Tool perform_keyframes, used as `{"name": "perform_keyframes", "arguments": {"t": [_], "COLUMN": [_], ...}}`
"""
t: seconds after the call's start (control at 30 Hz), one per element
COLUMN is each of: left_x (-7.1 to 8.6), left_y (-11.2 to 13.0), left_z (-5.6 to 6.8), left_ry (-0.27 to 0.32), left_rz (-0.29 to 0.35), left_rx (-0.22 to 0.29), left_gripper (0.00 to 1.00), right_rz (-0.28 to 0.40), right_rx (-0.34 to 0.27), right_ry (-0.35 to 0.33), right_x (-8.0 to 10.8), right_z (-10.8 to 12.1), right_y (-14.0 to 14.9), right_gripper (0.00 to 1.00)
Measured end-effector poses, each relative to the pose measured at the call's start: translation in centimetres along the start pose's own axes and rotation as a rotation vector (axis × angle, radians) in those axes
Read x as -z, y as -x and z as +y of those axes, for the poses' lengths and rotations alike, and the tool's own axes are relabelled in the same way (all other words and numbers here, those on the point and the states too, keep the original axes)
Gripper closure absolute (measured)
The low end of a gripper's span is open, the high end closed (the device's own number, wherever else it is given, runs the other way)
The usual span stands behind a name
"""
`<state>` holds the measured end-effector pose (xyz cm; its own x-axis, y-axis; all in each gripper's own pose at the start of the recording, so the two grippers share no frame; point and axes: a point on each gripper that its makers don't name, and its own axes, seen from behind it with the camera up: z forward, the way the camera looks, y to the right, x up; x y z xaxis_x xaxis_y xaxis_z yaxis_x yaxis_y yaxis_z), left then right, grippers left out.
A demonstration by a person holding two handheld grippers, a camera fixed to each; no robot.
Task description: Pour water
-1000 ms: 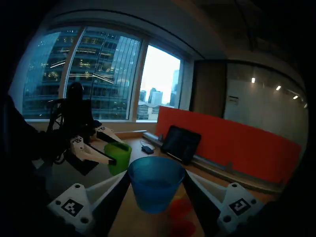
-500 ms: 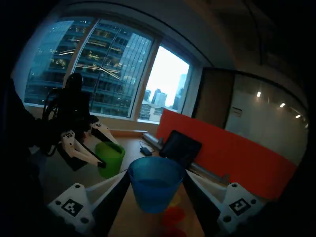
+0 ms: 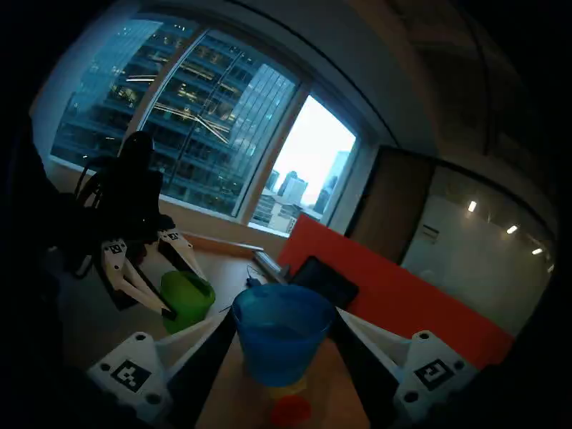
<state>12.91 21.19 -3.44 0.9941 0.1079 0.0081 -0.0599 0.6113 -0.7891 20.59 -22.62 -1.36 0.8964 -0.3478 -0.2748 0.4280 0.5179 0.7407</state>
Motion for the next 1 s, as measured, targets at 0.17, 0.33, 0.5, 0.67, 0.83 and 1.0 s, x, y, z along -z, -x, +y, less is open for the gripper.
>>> {"name": "perform_keyframes", "arguments": {"t": [0.17, 0.33, 0.5, 0.67, 0.83, 1.0], "left_x": [0.1, 0.1, 0.2, 0.1, 0.0, -0.1], "left_y": [-0.1, -0.4, -0.6, -0.7, -0.8, -0.9], "left_z": [0.5, 0.8, 1.2, 1.6, 1.9, 2.2], "left_ry": [0.007, 0.012, 0.020, 0.027, 0.035, 0.041], "left_rz": [0.003, 0.008, 0.013, 0.016, 0.018, 0.019], "left_rx": [-0.001, -0.001, -0.001, -0.004, -0.007, -0.010], "left_gripper": [0.11, 0.11, 0.11, 0.11, 0.11, 0.12], "right_rz": [0.010, 0.014, 0.028, 0.037, 0.040, 0.042], "right_rx": [0.074, 0.150, 0.237, 0.310, 0.392, 0.477], "right_ry": [-0.003, -0.007, 0.008, 0.023, 0.035, 0.042], "right_x": [-0.6, -1.2, -1.7, -2.2, -2.6, -3.0], "right_z": [0.0, 0.2, 0.8, 1.4, 2.0, 2.3], "right_y": [-1.2, -2.3, -3.4, -4.4, -5.2, -5.9], "right_gripper": [0.07, 0.07, 0.07, 0.08, 0.08, 0.08]}}
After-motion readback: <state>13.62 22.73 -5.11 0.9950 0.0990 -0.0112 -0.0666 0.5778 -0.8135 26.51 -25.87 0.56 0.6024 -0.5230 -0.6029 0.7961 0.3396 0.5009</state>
